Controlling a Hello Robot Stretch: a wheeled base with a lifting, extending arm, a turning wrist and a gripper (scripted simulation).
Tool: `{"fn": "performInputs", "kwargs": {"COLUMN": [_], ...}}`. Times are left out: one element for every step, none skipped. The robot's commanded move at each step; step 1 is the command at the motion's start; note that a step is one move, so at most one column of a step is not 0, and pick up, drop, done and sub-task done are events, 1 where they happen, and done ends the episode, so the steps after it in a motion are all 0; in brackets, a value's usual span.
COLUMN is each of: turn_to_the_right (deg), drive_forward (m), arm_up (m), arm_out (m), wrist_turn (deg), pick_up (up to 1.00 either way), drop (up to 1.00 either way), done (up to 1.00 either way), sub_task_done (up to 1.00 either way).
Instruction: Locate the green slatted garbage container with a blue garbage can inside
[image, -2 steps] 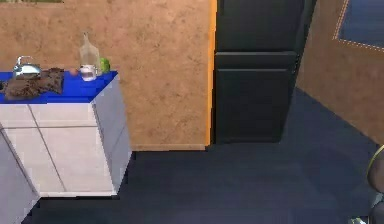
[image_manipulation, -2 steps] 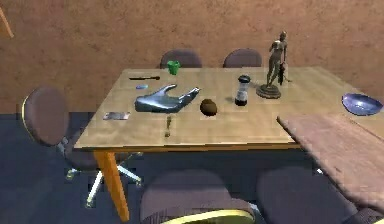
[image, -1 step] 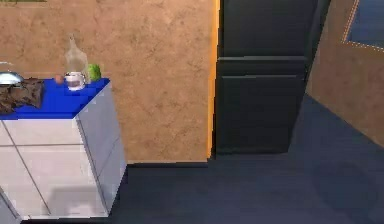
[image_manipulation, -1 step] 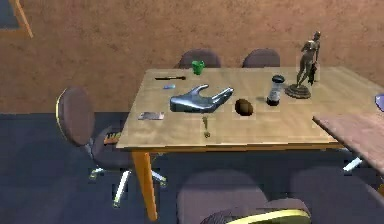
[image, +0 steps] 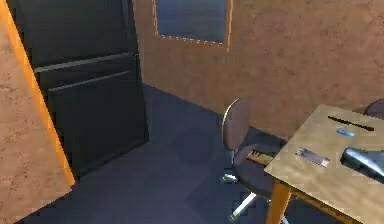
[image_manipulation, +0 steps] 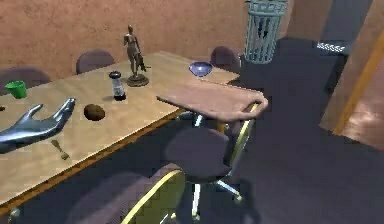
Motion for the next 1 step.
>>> {"fn": "performInputs", "kwargs": {"turn_to_the_right": [45.0], "drive_forward": [0.00], "arm_up": [0.00], "arm_out": [0.00], "wrist_turn": [0.0], "pick_up": [0.00], "drop": [0.00], "done": [0.00], "sub_task_done": [0.00]}}
